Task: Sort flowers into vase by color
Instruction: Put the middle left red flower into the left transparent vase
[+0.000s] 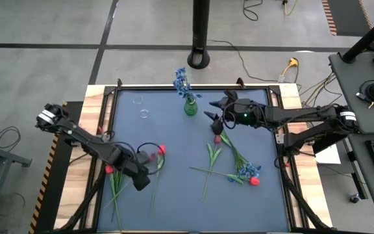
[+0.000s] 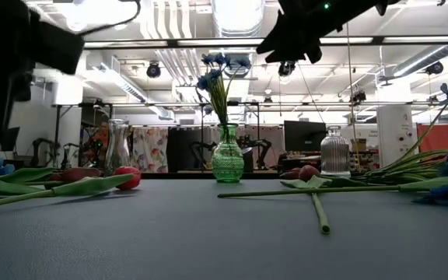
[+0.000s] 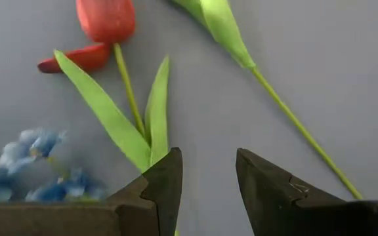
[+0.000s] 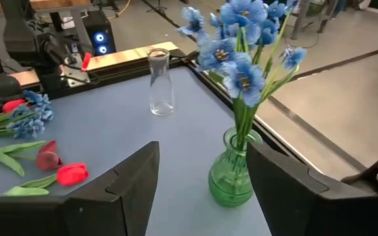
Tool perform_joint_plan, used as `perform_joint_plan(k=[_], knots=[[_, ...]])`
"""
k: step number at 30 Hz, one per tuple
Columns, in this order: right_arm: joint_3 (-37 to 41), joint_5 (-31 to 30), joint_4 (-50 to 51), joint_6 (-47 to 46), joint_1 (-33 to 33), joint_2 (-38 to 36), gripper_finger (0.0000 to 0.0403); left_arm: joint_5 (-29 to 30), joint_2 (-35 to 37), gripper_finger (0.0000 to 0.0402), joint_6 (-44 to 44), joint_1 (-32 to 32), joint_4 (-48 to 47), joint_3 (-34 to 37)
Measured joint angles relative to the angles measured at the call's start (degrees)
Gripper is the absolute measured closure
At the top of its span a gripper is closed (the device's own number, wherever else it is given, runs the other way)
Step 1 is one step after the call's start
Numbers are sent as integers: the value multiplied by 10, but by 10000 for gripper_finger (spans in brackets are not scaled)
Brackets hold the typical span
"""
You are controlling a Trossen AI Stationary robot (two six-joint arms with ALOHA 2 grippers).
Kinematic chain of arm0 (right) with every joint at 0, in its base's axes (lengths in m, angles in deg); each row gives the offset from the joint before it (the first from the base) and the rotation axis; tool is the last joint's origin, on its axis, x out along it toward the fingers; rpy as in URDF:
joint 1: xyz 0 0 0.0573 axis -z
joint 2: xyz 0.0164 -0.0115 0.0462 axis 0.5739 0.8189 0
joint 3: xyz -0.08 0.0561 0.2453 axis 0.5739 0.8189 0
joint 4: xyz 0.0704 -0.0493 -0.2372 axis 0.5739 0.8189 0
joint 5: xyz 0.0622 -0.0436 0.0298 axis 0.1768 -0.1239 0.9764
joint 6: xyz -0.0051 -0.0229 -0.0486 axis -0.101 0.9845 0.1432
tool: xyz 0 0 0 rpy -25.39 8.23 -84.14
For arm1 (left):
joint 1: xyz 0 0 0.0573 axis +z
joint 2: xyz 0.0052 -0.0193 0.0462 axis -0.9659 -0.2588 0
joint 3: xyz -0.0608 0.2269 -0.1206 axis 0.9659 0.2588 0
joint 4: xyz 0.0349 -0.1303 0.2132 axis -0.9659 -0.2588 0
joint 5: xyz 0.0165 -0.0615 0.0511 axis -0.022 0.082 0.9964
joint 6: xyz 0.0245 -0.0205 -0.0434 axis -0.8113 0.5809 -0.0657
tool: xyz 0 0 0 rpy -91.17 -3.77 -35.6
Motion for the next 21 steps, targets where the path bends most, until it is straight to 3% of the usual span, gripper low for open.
perform_joint_plan(k=[6,15,21], knots=[[0,-1,0,-1,-24,0,184,-4,-92,269,40,-31,-121,-69],[0,-1,2,-1,-53,-1,184,-14,-168,197,45,-38,-117,-69],[0,-10,3,-1,-68,-1,184,-3,-193,193,44,-38,-105,-69]])
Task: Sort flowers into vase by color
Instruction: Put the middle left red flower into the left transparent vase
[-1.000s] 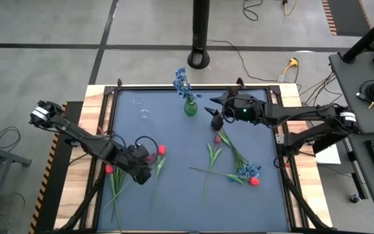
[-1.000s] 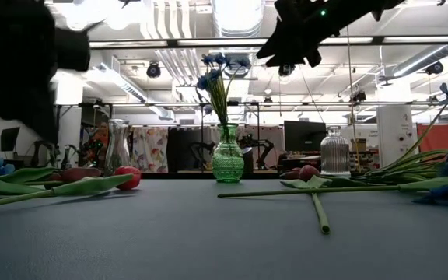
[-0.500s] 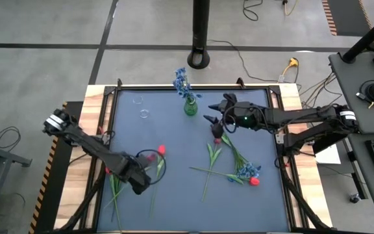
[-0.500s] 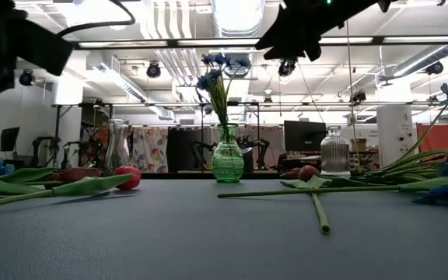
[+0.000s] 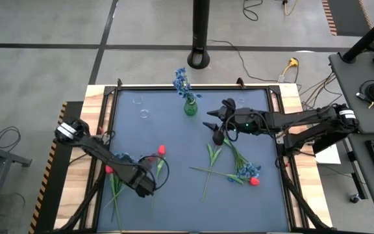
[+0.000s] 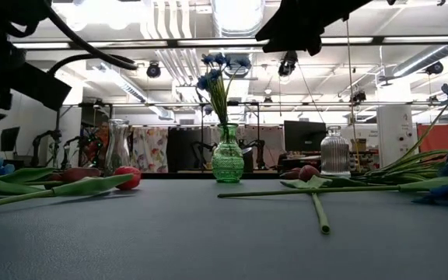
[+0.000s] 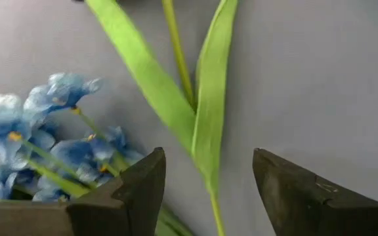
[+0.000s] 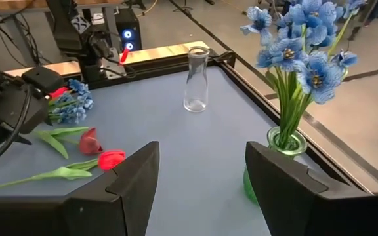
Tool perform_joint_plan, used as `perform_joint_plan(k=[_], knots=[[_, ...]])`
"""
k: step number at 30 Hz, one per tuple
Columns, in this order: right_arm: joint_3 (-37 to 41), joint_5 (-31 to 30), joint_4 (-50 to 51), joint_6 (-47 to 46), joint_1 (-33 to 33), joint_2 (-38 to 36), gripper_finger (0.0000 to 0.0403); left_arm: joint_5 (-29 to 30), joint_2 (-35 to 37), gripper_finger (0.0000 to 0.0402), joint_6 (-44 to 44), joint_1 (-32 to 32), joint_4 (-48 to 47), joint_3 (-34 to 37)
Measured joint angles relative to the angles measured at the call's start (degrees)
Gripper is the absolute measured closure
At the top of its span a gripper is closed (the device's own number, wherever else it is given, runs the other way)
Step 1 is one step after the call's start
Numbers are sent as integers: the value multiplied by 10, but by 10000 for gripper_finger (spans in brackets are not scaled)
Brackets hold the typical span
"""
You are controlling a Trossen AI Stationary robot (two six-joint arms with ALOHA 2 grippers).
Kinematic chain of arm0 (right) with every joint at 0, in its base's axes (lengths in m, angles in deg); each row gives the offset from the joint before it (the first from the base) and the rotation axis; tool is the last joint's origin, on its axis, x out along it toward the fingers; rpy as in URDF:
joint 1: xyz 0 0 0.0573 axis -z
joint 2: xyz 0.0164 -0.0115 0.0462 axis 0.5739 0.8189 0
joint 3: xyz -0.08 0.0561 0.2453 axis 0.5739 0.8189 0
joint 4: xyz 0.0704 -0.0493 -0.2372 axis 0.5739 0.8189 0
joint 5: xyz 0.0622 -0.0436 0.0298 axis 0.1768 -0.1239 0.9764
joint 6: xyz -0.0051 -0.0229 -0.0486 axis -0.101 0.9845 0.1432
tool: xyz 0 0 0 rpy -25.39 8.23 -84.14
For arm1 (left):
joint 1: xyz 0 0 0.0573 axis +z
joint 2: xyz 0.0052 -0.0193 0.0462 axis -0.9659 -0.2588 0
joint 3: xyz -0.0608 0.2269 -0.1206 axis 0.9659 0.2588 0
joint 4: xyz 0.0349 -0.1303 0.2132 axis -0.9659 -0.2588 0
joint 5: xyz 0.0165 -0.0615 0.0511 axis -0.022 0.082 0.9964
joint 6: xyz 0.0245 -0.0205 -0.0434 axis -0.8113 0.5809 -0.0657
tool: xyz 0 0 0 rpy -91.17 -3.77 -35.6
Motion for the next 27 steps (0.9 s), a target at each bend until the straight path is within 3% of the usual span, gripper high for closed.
perform_joint_plan(k=[12,22,27], knots=[[0,-1,4,-3,-12,0,184,5,-23,272,0,2,26,6],[0,0,5,-2,-16,0,184,4,-25,386,1,2,28,6],[0,0,5,-2,-16,0,184,6,-20,396,-3,2,19,1]])
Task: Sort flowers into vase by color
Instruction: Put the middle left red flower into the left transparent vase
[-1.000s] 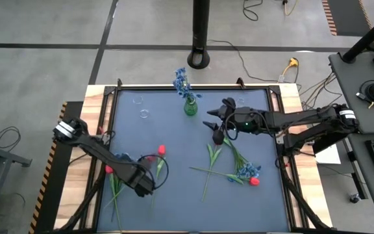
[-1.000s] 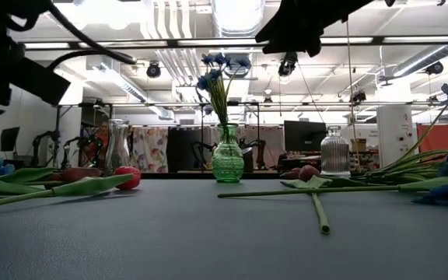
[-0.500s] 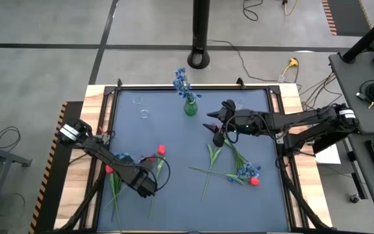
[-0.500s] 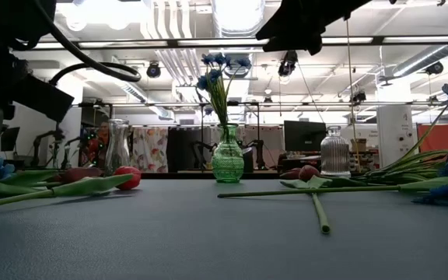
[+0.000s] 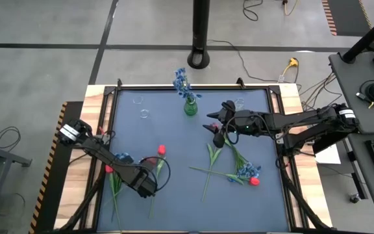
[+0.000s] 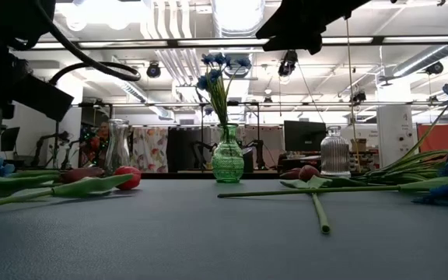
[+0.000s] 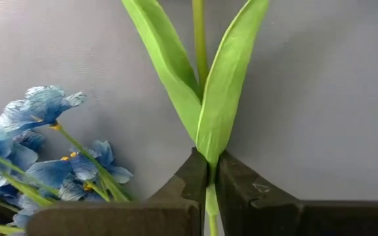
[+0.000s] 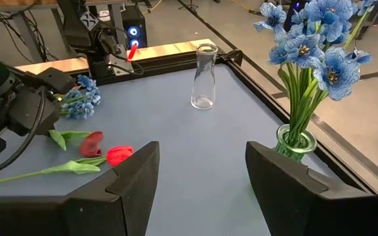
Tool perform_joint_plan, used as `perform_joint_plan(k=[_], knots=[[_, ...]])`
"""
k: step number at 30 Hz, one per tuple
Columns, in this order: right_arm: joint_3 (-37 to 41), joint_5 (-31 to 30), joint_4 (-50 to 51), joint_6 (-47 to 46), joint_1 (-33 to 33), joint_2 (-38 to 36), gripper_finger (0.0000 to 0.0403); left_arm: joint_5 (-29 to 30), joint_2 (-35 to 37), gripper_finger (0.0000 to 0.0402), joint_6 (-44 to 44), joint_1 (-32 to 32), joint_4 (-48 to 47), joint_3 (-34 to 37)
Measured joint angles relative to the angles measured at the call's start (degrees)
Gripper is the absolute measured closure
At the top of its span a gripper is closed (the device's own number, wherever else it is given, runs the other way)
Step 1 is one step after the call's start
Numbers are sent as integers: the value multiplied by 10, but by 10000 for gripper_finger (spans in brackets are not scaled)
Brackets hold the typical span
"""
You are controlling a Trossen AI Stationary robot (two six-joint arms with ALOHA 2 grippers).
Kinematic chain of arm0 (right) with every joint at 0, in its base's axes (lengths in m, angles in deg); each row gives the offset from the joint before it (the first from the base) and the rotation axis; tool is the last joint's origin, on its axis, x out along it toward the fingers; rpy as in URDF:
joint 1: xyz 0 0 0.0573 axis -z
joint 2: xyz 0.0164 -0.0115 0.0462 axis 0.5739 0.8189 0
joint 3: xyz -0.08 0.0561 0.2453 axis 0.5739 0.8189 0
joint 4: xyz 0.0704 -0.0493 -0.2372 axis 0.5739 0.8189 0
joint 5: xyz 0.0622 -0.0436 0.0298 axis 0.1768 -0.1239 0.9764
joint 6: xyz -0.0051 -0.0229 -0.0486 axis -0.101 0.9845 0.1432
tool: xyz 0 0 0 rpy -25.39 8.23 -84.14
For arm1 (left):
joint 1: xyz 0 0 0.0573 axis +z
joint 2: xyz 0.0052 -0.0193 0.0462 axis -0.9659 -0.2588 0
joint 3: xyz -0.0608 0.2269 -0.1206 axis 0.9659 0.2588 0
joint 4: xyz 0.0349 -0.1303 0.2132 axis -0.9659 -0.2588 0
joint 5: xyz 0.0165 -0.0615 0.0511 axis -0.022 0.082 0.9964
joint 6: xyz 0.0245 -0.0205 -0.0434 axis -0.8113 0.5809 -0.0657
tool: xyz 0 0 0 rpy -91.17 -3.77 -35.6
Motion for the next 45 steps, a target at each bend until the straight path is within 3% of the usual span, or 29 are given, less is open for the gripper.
perform_joint_plan(k=[3,8,17,23,28,33,40,45], knots=[[0,0,1,0,0,0,184,10,12,398,-11,-2,-24,-16],[0,0,14,0,0,0,184,83,71,400,-25,-4,-63,-54],[0,1,50,-6,0,-11,184,322,246,401,-124,-3,-39,-62],[0,0,55,-5,0,-14,184,506,332,401,-313,13,113,-62],[0,0,55,-5,0,-14,184,593,378,401,-520,41,257,-58],[0,0,54,-5,0,-14,184,574,424,402,-661,105,348,-49],[0,0,54,-4,0,-14,184,412,486,401,-840,219,517,-12],[0,0,54,-8,0,-14,184,335,532,401,-902,331,592,47]])
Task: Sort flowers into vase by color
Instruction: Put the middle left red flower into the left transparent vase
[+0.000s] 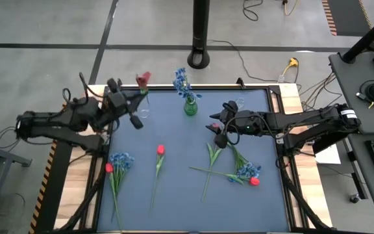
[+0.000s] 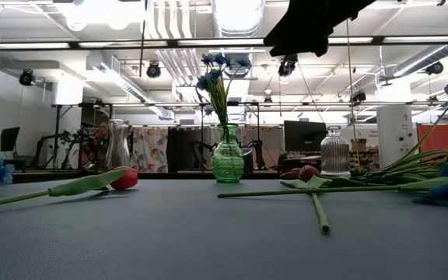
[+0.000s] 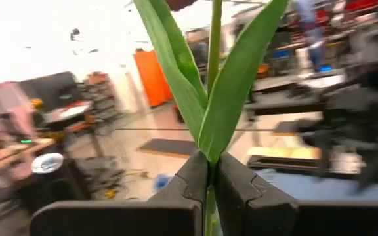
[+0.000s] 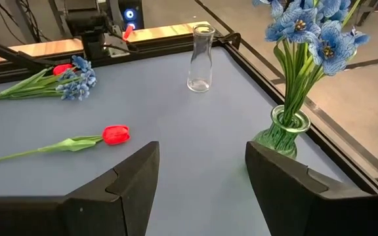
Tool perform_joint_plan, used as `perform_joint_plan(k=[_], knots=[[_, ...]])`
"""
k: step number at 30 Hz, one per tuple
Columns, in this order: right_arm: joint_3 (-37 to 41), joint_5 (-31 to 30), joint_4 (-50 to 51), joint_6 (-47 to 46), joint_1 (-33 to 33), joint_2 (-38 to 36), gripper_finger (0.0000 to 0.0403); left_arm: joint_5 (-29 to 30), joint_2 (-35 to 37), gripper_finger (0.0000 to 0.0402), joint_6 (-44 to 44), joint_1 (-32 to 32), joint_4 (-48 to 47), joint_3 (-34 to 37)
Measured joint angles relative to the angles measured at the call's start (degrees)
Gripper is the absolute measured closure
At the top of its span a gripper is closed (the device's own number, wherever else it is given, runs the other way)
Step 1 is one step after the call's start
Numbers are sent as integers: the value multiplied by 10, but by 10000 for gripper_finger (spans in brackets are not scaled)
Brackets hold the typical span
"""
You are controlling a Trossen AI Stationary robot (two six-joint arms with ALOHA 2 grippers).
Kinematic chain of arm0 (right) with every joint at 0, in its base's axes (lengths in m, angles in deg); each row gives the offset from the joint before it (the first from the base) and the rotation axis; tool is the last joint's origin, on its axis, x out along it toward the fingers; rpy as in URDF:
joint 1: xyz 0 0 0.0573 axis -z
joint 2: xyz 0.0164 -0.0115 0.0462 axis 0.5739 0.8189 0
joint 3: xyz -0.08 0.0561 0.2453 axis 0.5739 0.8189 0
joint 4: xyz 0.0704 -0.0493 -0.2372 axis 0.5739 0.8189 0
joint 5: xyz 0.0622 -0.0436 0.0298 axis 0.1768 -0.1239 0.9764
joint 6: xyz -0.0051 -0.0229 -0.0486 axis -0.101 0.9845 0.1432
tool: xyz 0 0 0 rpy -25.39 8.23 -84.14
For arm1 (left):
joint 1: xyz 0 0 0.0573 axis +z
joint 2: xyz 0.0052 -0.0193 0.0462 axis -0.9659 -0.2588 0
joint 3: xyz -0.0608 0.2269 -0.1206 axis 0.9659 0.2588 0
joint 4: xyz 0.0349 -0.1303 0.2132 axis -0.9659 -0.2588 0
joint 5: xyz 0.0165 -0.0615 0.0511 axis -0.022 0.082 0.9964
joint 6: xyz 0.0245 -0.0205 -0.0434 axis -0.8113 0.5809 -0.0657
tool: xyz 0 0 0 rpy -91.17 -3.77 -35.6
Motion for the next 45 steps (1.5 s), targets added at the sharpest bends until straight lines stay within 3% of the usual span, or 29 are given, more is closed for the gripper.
perform_joint_plan(k=[4,9,12,15,21,32,45], knots=[[0,0,-4,0,0,0,184,-72,42,401,13,106,45,40],[0,0,-4,-3,0,0,184,-97,86,401,51,225,43,93],[0,0,-4,-4,0,0,184,-149,103,401,72,277,47,117],[0,0,-4,-8,0,0,184,-166,106,401,120,311,50,127],[0,0,-4,-14,0,0,184,-129,104,401,146,322,43,156],[0,0,-4,-16,0,0,184,-112,97,401,177,322,23,176],[0,0,-4,-16,0,0,184,-110,98,361,210,322,17,208]])
